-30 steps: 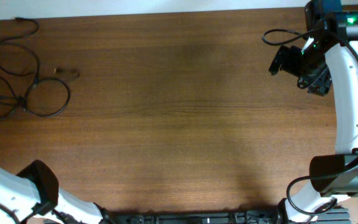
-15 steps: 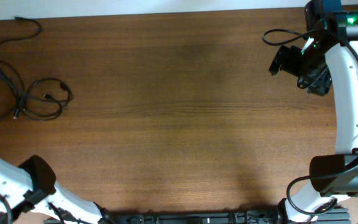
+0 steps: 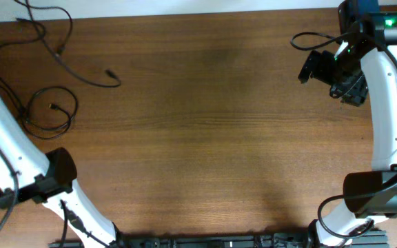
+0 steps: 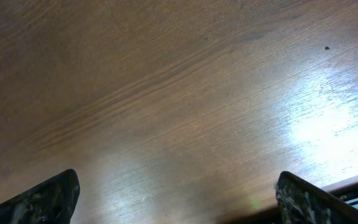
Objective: Untangle cables
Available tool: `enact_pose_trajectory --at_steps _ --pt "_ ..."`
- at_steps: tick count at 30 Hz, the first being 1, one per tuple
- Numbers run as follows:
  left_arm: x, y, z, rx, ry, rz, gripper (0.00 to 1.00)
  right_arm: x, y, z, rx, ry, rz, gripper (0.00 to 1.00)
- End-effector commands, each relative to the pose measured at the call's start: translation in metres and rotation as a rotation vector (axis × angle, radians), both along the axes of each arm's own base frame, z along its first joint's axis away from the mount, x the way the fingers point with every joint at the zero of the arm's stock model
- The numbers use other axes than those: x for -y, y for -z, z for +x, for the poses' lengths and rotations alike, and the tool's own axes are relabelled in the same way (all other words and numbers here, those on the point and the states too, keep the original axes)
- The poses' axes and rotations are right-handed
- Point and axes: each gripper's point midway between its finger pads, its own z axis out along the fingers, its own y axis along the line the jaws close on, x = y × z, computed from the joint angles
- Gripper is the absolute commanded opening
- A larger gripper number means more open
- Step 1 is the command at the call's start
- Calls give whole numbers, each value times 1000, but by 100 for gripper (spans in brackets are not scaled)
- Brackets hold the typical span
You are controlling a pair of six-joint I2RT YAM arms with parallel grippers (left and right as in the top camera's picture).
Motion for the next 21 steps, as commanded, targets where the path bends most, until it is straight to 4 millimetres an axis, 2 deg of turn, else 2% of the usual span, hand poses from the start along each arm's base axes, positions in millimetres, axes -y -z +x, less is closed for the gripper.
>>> enact_pose_trajectory --at_steps 1,4,6,10,11,13,19,21 --pt "-12 48 31 -92 -21 25 0 1 -5 0 18 4 -5 98" --pt "-17 84 45 -171 -18 2 0 1 -5 0 18 4 -5 98" --pt "-20 119 53 -259 -18 -27 0 1 -5 0 18 4 -5 98" --pt "-20 176 62 -398 -3 -78 0 1 -5 0 18 4 -5 98" --pt "-13 195 66 -440 18 -87 0 1 -5 0 18 4 -5 98" --pt "2 213 71 -480 64 -71 0 1 -5 0 18 4 -5 98" --pt "55 251 78 -578 151 -67 0 1 -5 0 18 4 -5 98" --pt "73 263 79 -606 181 -66 3 1 -5 0 18 4 -5 98"
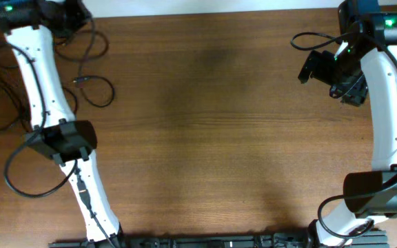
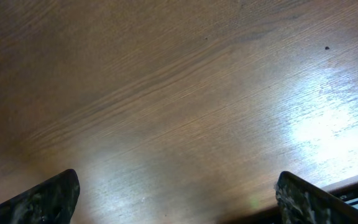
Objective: Untangle cables
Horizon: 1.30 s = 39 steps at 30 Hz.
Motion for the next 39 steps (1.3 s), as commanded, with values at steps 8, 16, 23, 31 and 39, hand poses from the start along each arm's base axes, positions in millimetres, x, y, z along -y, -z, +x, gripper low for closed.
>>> enact_pose_trajectory --at_steps 8,16,23,31,39 --pt "8 49 5 -102 16 181 70 1 -5 0 18 4 -5 98" --pt "-6 81 -18 -253 -8 174 84 1 -5 0 17 4 -5 98" --pt "-67 118 -35 -420 -240 414 90 1 -5 0 18 4 -5 99" --pt "-184 114 -74 -470 -574 372 99 1 -5 0 17 4 -5 98" --pt "-237 133 -114 -542 -610 254 90 1 -5 0 17 4 -5 98"
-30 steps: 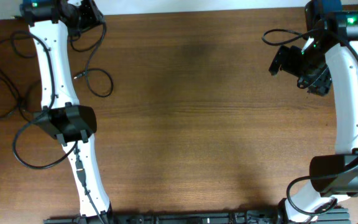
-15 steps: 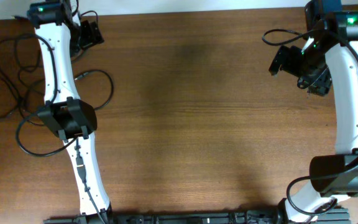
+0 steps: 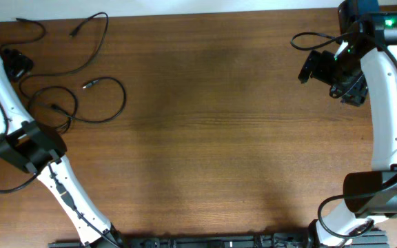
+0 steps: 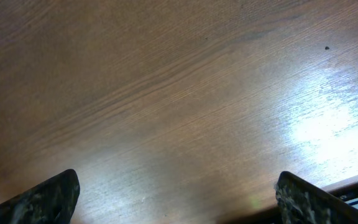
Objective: Untangle cables
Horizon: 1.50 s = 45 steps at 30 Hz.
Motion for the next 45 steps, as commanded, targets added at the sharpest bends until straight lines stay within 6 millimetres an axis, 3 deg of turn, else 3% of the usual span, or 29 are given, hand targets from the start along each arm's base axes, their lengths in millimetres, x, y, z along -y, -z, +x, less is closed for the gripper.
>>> enact_pose_trajectory --at_steps 1,3,5,7,12,17,18,22,23,24,25,27,28,29,30,31,33,35,37,39,42,45 --pt "6 22 -4 -14 19 -107 84 2 -5 0 17 4 -5 98" --pt "13 42 -9 -57 22 -161 55 2 -5 0 18 4 -5 98" --pt "23 59 -7 -69 32 -223 40 2 -5 0 18 4 -5 99" --pt "40 65 1 -29 52 -323 1 2 -5 0 17 4 -5 98" --pt "97 55 27 80 136 -544 0 2 -5 0 18 4 -5 99" --pt "188 46 50 75 248 -682 0 2 -5 0 17 4 -5 98" --pt "215 40 60 104 300 -736 0 2 -5 0 17 4 -5 99" --pt "280 34 84 172 607 -697 0 2 -5 0 18 4 -5 99" --pt "281 39 85 150 624 -639 4 2 -5 0 18 4 -5 98" --pt "269 49 85 101 610 -526 8 2 -5 0 18 4 -5 98" --pt "250 56 83 46 567 -415 30 2 -5 0 18 4 -5 98" --pt "223 62 78 -21 520 -278 42 2 -5 0 18 4 -5 98" --pt "206 60 76 -38 496 -212 60 2 -5 0 18 4 -5 98" --pt "197 53 77 -28 482 -186 67 2 -5 0 17 4 -5 99" --pt "183 36 80 14 465 -149 91 2 -5 0 17 4 -5 98" --pt "176 22 83 53 456 -131 99 2 -5 0 17 4 -5 98" --pt "153 -16 92 168 428 -75 99 2 -5 0 18 4 -5 98" --pt "118 -38 90 220 366 -4 99 2 -5 0 18 4 -5 98" --pt "84 -37 75 188 251 41 99 2 -5 0 18 4 -5 98" --pt "36 -29 33 109 -17 65 99 2 -5 0 17 4 -5 98" --pt "-14 -22 -16 50 -185 32 99 2 -5 0 17 4 -5 98" --pt "-33 -16 -36 14 -198 16 96 2 -5 0 18 4 -5 98"
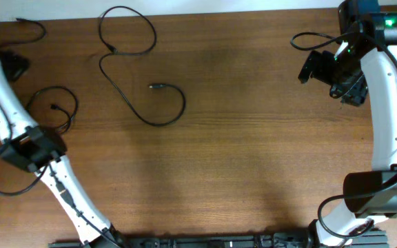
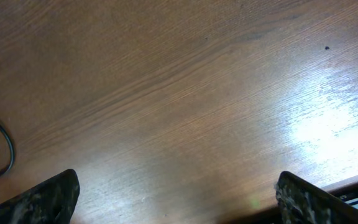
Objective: Untangle cables
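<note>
A long black cable [image 1: 143,122] lies spread over the upper left of the table, looped at the far edge, with its plug [image 1: 156,87] inside a lower curve. A second black cable [image 1: 52,107] sits coiled further left, apart from the first. My left gripper [image 1: 16,67] shows only as a dark shape at the left edge beside that coil, and its jaws are hidden. My right gripper [image 1: 310,67] hangs above the far right of the table, open and holding nothing [image 2: 176,182]. In the right wrist view an arc of cable [image 2: 5,149] shows at the left border.
A short piece of another cable [image 1: 36,25] lies in the far left corner. The left arm's elbow [image 1: 32,148] stands over the left side of the wooden table [image 1: 253,151]. Dark base hardware runs along the near edge.
The long cable now reaches further right, with its plug near the table's upper middle-left, well apart from the coil. An arc of it has come into the right wrist view. The right arm is unmoved.
At first the cables lay bunched at the far left and my left arm stood low at the left edge. Then the arm was reaching over them in the far left corner. Afterwards it was back at the left edge, cables looser. Now one cable lies stretched out apart.
</note>
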Available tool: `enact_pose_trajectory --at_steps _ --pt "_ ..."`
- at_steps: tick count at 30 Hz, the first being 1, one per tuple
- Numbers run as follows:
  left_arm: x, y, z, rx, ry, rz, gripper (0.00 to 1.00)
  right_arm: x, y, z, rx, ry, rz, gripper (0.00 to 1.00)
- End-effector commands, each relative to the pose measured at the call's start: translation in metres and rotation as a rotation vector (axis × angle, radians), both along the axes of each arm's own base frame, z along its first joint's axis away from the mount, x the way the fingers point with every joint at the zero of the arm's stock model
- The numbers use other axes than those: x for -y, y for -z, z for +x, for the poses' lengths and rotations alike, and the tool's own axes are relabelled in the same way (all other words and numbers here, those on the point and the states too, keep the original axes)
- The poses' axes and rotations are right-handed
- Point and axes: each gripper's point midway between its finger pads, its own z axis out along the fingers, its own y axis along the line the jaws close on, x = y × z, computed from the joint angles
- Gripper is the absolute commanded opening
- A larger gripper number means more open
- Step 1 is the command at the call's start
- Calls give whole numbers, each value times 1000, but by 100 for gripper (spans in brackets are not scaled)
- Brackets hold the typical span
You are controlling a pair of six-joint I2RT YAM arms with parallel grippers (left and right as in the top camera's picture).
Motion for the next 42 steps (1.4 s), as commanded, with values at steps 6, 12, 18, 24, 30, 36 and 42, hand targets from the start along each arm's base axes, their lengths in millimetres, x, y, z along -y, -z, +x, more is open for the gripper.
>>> enact_pose_trajectory --at_steps 6,12,18,24,30,36,42 --pt "-27 30 -21 -42 -61 -53 84 2 -5 0 17 4 -5 98" --pt "-30 74 -5 -48 40 -93 79 2 -5 0 18 4 -5 98" --pt "-43 114 -17 -95 10 -129 62 2 -5 0 18 4 -5 98" --pt "-59 110 -38 -102 -38 -140 0 2 -5 0 17 4 -5 98" --pt "-54 67 -48 -66 -126 -130 0 2 -5 0 18 4 -5 98" --pt "-61 13 -54 -59 -22 -22 0 2 -5 0 18 4 -5 98" --pt "-58 26 -92 -235 -89 -47 0 2 -5 0 18 4 -5 98"
